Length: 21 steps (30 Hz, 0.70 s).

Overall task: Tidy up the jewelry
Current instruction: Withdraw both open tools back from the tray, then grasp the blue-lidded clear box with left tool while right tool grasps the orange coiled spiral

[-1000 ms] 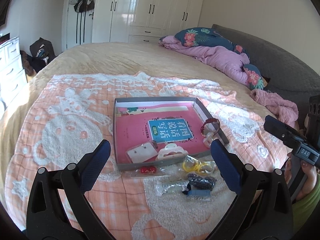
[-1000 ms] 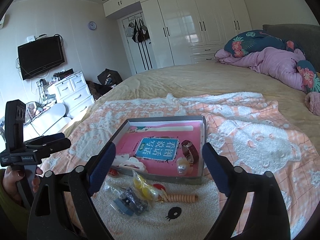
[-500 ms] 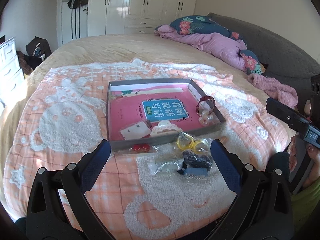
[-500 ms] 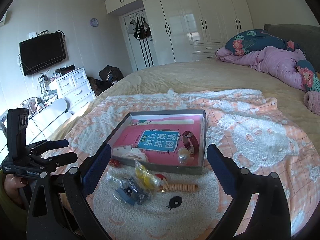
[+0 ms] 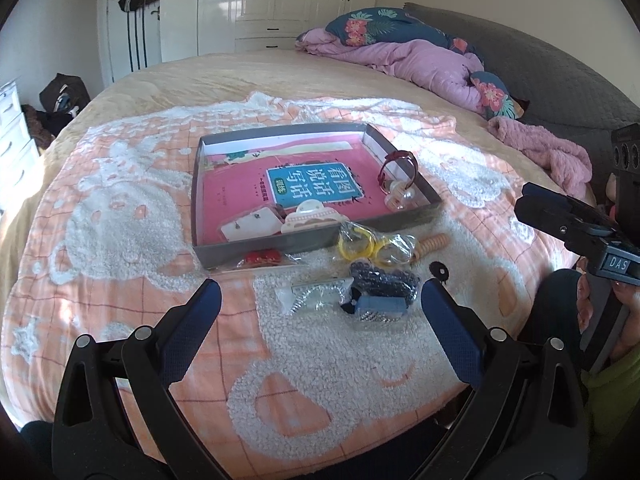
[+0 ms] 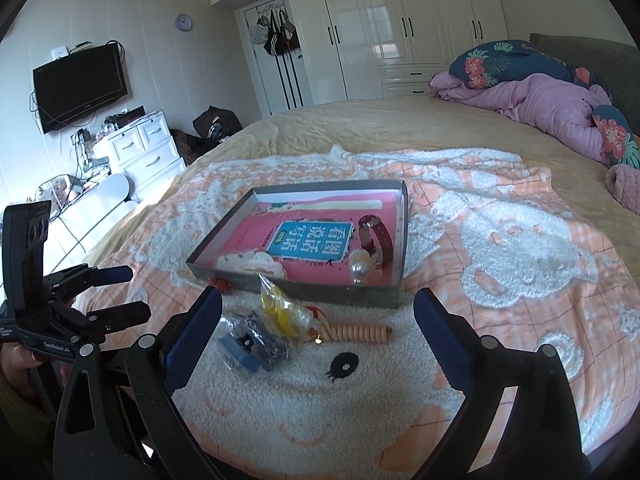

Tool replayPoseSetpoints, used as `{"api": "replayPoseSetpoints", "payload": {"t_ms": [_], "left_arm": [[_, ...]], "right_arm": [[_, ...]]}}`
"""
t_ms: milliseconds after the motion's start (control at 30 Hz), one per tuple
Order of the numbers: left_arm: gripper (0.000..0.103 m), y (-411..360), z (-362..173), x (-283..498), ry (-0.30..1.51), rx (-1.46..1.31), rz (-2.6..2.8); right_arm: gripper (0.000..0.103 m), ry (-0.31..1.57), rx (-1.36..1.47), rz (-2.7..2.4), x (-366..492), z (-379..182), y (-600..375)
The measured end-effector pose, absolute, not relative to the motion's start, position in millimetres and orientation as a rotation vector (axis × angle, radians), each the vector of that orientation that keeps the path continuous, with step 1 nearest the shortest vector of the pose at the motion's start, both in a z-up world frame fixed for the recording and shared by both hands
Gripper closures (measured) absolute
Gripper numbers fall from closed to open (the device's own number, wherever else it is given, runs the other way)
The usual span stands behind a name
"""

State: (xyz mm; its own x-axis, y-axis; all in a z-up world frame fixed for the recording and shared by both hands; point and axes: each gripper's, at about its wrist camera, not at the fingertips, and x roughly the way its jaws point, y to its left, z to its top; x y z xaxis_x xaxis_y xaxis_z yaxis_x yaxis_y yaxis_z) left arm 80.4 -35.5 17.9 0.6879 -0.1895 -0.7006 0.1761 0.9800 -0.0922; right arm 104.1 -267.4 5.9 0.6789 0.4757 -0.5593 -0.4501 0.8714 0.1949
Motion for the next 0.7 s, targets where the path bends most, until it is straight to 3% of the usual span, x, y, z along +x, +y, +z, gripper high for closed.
{"api": "replayPoseSetpoints", "payload": {"t_ms": [700], "left_arm": [[0.009, -71.3, -30.3, 82.9, 0.891, -0.012, -0.334]], "right_arm": [[0.007, 0.766, 0.007, 0.483, 113.7, -33.3, -270.5]]}}
